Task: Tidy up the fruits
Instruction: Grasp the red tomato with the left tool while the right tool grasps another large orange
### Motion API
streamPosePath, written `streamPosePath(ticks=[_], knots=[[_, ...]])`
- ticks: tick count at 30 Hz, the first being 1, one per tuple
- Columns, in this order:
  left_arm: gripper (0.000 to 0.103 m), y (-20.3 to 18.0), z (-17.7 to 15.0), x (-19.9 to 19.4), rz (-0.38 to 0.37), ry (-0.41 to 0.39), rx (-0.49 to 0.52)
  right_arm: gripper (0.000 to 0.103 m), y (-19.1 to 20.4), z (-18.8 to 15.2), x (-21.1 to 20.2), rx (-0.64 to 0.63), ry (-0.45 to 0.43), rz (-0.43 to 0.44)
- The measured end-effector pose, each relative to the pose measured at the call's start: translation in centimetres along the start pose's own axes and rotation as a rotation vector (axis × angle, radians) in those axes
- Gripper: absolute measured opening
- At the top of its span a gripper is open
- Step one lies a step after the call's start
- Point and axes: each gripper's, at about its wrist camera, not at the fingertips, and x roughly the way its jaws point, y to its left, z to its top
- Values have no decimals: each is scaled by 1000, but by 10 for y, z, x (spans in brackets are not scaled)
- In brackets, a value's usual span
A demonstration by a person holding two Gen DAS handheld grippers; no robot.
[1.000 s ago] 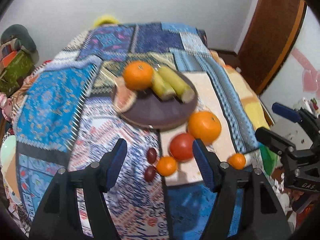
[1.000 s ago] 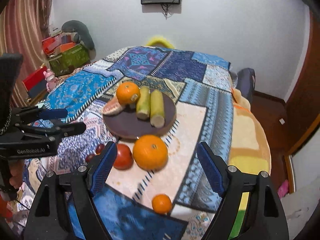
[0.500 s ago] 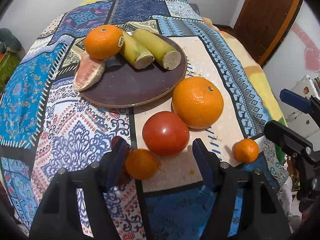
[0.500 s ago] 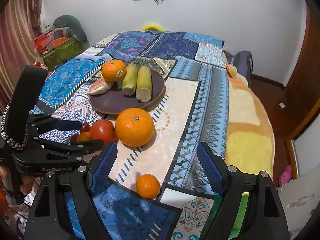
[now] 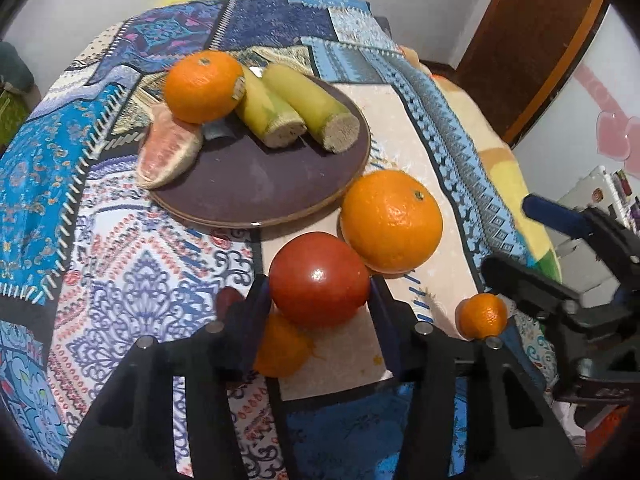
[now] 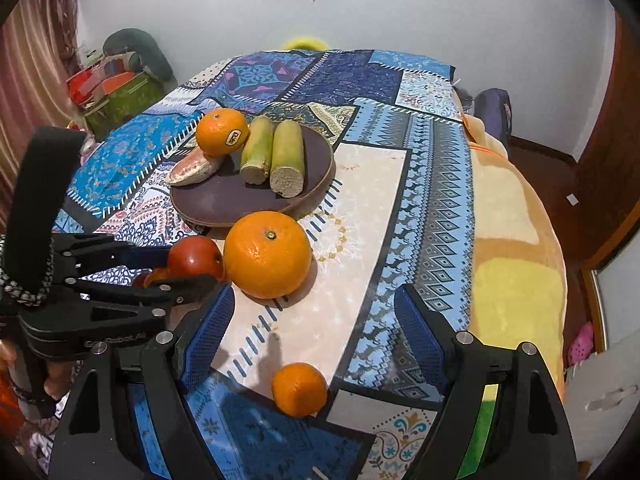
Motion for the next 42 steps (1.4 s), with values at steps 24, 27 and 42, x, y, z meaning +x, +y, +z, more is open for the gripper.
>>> streamPosePath(ticks=[24,27,42], knots=[[49,74,0,-46,47,-107,-130,69,22,16,62,1,94,62],[49,74,1,-48,44,-110,-133,66,24,16,61,2,95,57],[49,75,16,-56,36,-148,-136,66,36,37,32,-18,10,68]])
